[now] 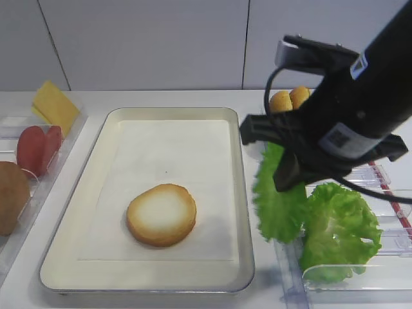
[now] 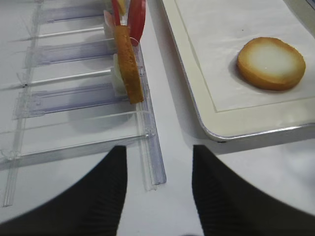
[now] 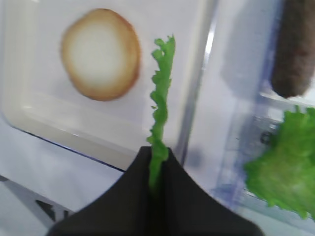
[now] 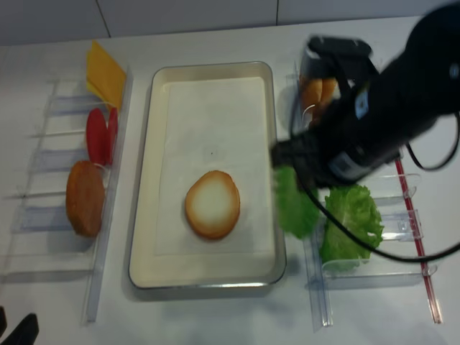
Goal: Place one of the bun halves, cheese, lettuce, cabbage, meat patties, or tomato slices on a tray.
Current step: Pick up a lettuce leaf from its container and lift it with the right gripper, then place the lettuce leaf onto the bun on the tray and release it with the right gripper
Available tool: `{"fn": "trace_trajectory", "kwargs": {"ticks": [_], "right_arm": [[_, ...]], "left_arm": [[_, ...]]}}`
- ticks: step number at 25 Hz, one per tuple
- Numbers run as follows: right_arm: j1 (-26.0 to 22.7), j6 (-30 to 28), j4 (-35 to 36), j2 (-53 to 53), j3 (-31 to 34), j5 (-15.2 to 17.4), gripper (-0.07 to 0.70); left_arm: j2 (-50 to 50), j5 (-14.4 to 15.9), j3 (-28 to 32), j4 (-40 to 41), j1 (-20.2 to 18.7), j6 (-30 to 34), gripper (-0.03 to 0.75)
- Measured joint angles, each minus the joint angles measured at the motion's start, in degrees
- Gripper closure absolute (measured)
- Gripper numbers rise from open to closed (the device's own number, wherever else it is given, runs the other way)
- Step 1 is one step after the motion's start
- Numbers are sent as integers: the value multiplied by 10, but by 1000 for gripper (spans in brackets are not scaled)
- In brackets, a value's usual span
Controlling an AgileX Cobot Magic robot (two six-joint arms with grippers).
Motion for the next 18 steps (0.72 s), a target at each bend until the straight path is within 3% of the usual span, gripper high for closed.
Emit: {"fn": "trace_trajectory", "kwargs": {"ticks": [5,11,14,18], "right_arm": [[21,-71,129,29,-32,-42,600],[22,-228,328,133,-43,-77,600],[25,-280,392,178,-62,-84,600],[33,-301,421,229,-91,-91,600]], "left_arm": [[0,0,0,0,0,0,398],[0,0,0,0,0,0,398],[0,0,0,0,0,0,398],[0,0,0,0,0,0,398]]}}
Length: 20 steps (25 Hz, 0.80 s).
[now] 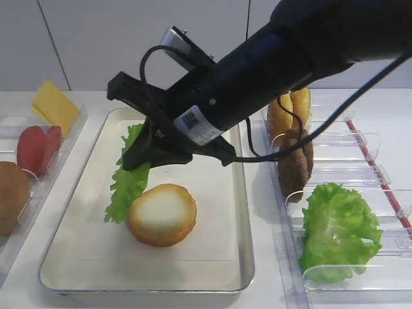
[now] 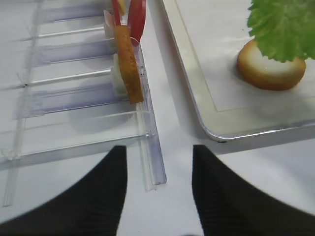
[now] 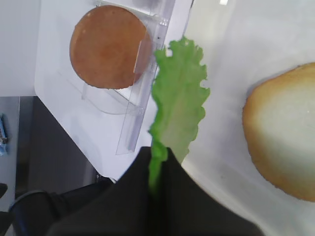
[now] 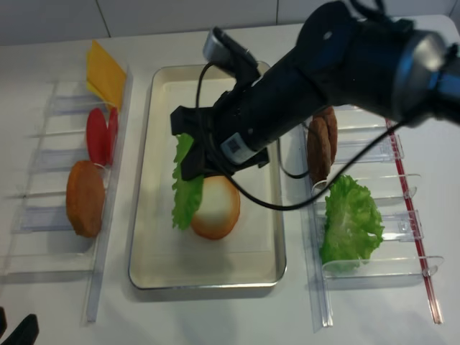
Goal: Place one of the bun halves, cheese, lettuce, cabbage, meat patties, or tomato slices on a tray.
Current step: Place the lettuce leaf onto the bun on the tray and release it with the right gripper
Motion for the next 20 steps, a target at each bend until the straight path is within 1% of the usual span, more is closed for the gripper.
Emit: {"fn": "trace_trajectory", "kwargs": {"ticks": [3,5,8,10,14,18,20], "right_arm": [[3,-4,3,28,-16,-2,600],[3,-4,1,41,-15,-11,600],[3,-2,-14,52,-15,-16,600],[3,19,-44,54,-16,-16,600],[3,75,-136,59,-16,-16,600],[3,113,-193,59,-16,-14,600],[3,121,-213,59,-17,-14,600]], "left_arm": [[0,0,0,0,0,0,398],[0,0,0,0,0,0,398],[0,0,0,0,0,0,398],[0,0,0,0,0,0,398],[0,0,0,0,0,0,398],[0,0,0,0,0,0,398],[0,0,0,0,0,0,398]]}}
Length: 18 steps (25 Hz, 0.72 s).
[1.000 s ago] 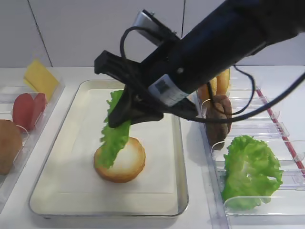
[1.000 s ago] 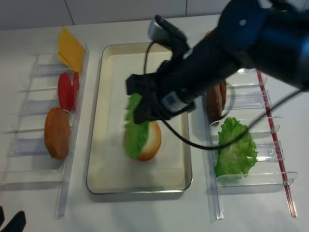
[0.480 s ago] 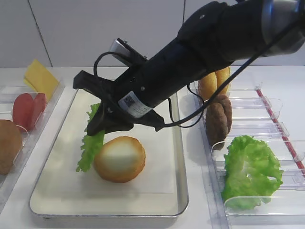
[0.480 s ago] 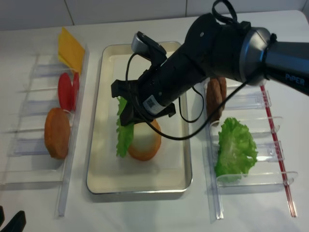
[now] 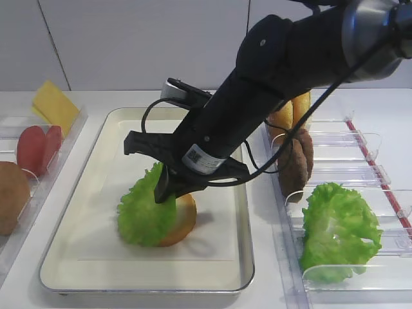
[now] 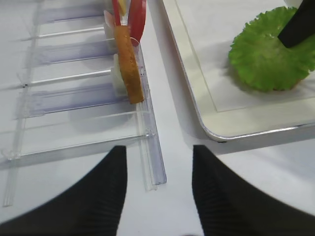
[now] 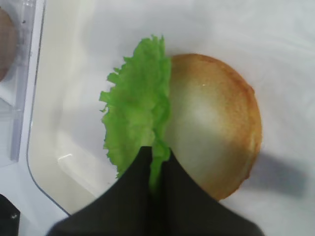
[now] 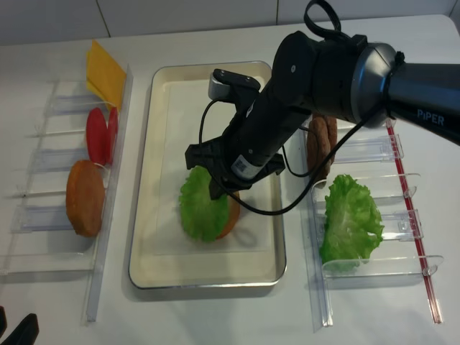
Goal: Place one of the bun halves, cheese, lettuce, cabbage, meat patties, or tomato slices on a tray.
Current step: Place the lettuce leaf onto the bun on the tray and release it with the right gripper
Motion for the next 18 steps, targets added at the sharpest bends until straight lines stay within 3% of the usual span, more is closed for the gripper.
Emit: {"fn": "trace_trajectory", "kwargs": {"ticks": [9,18], "right_arm": [[0,5,-32,0,0,-9,596],[0,5,-31,0,0,-22,475]], "left_arm": [[0,0,0,0,0,0,398],[0,0,0,0,0,0,398]]}}
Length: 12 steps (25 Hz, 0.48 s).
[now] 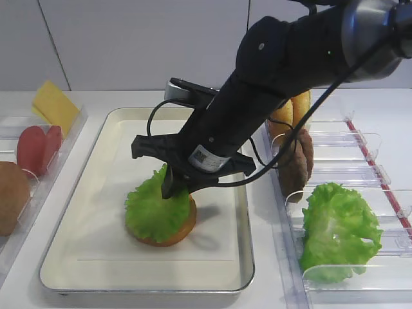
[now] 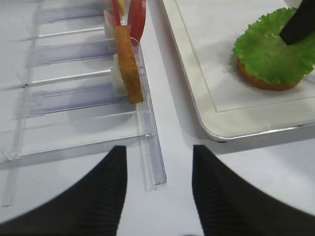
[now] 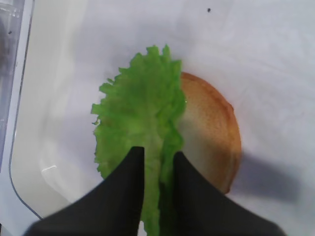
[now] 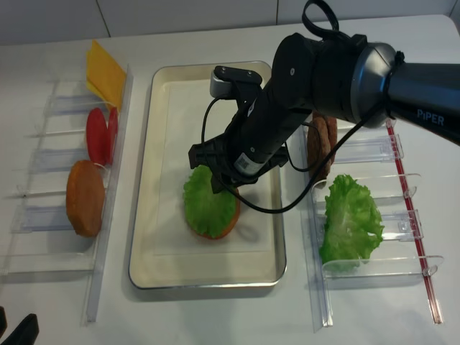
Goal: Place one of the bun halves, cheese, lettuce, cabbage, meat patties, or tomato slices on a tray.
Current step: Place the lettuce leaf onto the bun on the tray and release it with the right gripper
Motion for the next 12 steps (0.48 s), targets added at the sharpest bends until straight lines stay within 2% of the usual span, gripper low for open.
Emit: {"fn": "trace_trajectory", "kwargs": {"ticks": [5,8,12], "right_arm": [[0,3,-19,0,0,9,442],[0,14,-53,0,-11,27,332],[0,28,-104,0,-54,72,171]], "left_arm": [[0,0,0,0,0,0,398],[0,0,0,0,0,0,398],[0,0,0,0,0,0,398]]}}
